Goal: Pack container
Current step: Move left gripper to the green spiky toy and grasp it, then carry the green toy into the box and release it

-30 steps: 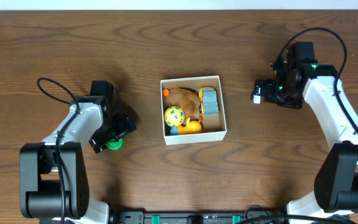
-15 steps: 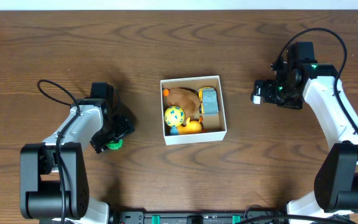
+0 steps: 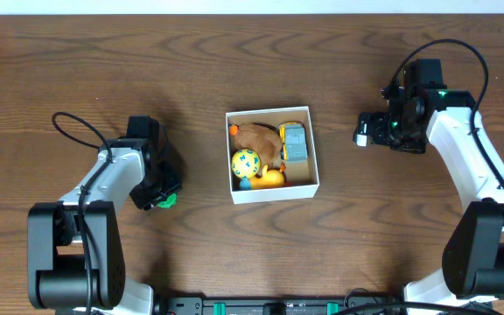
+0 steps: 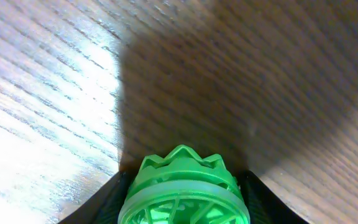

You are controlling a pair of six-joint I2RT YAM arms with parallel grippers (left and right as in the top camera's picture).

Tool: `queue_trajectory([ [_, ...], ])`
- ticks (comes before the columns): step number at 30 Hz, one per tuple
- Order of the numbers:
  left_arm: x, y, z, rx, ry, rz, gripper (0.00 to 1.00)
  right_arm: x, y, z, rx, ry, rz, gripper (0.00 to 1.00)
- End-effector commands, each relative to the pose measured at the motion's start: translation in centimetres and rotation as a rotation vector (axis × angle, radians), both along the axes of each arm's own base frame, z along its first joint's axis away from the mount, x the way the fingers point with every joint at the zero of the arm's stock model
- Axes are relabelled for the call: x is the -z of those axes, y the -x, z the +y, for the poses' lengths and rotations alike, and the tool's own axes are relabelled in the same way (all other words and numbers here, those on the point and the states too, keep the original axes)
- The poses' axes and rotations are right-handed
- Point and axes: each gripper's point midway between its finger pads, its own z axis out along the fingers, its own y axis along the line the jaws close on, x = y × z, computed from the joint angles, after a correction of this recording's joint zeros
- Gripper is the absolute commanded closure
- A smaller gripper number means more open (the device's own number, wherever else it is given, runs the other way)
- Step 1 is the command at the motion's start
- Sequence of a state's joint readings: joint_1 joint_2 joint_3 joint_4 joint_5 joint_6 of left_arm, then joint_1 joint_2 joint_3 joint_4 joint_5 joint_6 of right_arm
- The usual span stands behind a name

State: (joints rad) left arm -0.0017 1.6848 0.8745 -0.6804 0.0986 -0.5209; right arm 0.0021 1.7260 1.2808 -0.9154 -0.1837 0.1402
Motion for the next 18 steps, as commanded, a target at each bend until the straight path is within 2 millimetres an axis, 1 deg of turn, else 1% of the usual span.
queue_trajectory([
  [1,0.9,1.1,-0.4,0.001,0.025,0.041,0.61,0.2,-0.1,-0.2,-0.009,0.003,0.000,0.01],
  [6,0.9,1.0,-0.4,0.001,0.025,0.040,0.70,0.2,-0.1,-0.2,-0.009,0.003,0.000,0.01],
  [10,0.3,0.5,-0.4,0.001,0.025,0.033,0.81,0.2,-0.1,-0.2,-0.009,0.003,0.000,0.01],
  [11,-0.2,0.2,-0.4,0.003,0.025,0.031,0.87,0.2,-0.1,-0.2,-0.009,0.003,0.000,0.01],
  [13,-1.5,-0.4,-0.6,0.010,0.024,0.022,0.94,0.2,-0.1,-0.2,-0.009,0.003,0.000,0.01],
  [15,-3.2,-1.3,-1.0,0.027,0.024,0.000,0.94,0.2,-0.1,-0.2,-0.009,0.003,0.000,0.01],
  [18,-6.6,-3.4,-2.5,0.094,0.023,-0.078,0.94,0.2,-0.1,-0.2,-0.009,0.003,0.000,0.01],
])
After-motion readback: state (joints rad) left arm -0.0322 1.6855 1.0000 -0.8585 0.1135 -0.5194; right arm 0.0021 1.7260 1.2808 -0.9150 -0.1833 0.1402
